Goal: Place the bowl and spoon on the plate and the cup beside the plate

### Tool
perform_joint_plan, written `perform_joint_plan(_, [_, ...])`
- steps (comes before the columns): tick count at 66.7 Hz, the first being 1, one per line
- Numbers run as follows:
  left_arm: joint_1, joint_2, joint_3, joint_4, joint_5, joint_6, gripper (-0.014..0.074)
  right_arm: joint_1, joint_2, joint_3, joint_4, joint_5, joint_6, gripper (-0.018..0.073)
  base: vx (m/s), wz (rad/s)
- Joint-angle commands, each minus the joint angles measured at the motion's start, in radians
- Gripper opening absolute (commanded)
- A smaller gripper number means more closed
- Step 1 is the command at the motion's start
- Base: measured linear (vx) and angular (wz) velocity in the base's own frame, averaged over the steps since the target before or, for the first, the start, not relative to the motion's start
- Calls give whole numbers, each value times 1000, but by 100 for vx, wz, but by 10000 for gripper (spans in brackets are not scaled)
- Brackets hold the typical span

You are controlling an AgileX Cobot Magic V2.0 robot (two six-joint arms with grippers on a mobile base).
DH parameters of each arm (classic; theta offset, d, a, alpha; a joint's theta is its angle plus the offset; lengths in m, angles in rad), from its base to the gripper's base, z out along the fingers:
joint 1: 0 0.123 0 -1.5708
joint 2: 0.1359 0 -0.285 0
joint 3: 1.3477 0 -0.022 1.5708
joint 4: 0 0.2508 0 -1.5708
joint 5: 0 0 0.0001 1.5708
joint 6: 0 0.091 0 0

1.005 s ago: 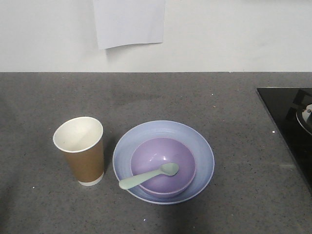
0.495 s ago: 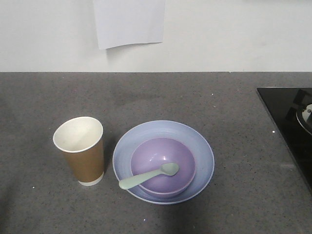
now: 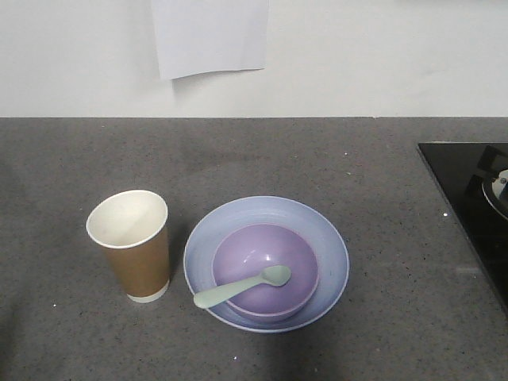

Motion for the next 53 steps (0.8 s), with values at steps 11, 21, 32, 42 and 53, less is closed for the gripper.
perform_joint_plan(11, [0, 3, 30, -1, -70, -14, -7, -5, 7, -25, -31, -54, -1, -5, 0, 0])
perform_joint_plan(21, [0, 3, 30, -1, -70, -14, -7, -5, 7, -25, -31, -54, -1, -5, 0, 0])
perform_joint_plan(32, [0, 3, 30, -1, -70, -14, -7, -5, 7, -25, -31, -54, -1, -5, 0, 0])
perform_joint_plan(42, [0, 3, 30, -1, -70, -14, -7, -5, 7, -25, -31, -54, -1, -5, 0, 0])
perform_joint_plan(53, [0, 3, 30, -1, -70, -14, -7, -5, 7, -5, -26, -55, -4, -5, 0, 0])
